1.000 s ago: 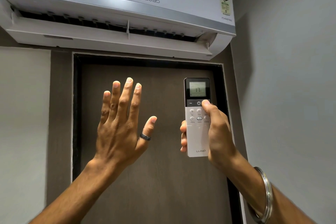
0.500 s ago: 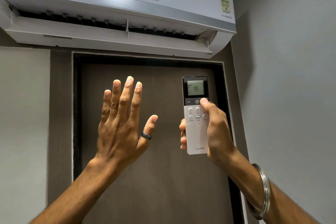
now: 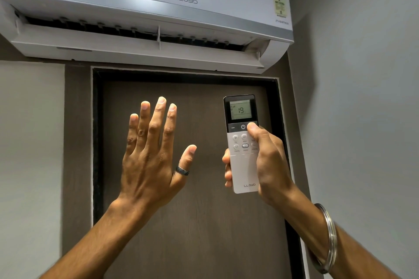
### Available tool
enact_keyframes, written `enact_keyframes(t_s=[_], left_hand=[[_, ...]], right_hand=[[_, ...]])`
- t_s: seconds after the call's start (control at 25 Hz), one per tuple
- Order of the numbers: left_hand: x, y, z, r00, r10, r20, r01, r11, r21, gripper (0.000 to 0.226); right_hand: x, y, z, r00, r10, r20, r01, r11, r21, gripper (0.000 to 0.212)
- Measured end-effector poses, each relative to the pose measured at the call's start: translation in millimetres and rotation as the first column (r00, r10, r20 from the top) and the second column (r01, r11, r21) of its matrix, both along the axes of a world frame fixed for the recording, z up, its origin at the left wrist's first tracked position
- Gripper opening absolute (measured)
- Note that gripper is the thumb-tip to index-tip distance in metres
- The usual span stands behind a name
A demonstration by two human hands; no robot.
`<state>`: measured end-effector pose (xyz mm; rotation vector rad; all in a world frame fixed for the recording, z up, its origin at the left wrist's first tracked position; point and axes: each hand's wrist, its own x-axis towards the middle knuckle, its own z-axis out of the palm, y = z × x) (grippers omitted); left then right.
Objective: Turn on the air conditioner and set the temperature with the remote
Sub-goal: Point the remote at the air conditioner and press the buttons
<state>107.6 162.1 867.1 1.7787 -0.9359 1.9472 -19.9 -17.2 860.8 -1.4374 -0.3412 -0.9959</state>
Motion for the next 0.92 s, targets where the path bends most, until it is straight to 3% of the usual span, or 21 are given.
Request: enact_keyframes(t_s=[0.64, 0.92], left_hand=[[-8.1, 0.6, 4.0, 1.000, 0.013, 0.016, -0.013, 1.000, -0.008, 0.081], [-13.6, -1.2, 4.9, 1.000, -0.004, 0.009, 0.004, 1.000, -0.005, 0.080]], right_hand=[[-6.0, -5.1, 0.5, 1.000, 0.011, 0.028, -0.011, 1.000, 0.025, 0.071], [-9.8, -7.5, -0.1, 0.999, 0.008, 0.046, -0.009, 1.000, 0.022, 0.067]])
